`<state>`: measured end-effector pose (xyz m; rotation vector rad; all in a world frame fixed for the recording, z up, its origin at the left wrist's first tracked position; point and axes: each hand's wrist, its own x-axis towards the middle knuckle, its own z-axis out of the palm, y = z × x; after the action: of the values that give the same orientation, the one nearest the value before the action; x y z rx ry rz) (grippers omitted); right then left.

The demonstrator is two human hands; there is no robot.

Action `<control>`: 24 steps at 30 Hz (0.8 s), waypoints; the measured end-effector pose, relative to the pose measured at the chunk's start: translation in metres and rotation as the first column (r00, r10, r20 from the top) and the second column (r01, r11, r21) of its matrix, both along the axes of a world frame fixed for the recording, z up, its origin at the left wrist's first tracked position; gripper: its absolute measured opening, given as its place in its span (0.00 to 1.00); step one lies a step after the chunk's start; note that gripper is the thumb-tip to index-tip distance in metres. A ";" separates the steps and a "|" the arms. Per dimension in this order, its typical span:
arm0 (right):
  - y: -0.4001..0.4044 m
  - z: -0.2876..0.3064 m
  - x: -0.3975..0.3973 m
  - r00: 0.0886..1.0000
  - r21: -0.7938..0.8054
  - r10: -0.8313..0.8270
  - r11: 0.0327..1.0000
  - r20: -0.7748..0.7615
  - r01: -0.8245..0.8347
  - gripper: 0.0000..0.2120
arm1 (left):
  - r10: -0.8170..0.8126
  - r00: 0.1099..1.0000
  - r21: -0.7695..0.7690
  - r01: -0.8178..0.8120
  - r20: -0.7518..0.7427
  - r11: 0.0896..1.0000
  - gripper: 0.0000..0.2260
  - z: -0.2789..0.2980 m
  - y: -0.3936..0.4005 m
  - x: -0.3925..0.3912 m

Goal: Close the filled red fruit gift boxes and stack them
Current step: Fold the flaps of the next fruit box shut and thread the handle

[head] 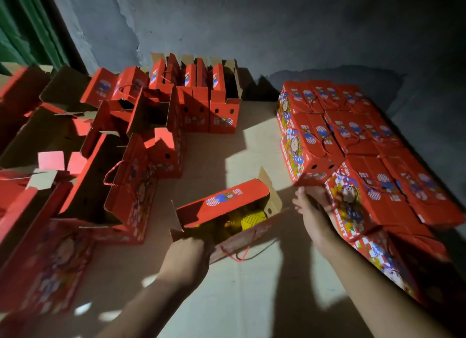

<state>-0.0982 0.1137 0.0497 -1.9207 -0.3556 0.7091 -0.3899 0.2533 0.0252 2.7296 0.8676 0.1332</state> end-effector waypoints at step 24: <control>0.004 -0.003 -0.145 0.569 -0.606 0.812 0.520 0.132 -0.602 0.22 | 0.027 0.997 0.013 -0.028 0.073 1.000 0.04 0.012 -0.040 -0.115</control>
<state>-0.2430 0.1176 0.0471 -2.4164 -1.4577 1.0091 -0.5048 0.2131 0.0371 2.7077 0.8873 0.2438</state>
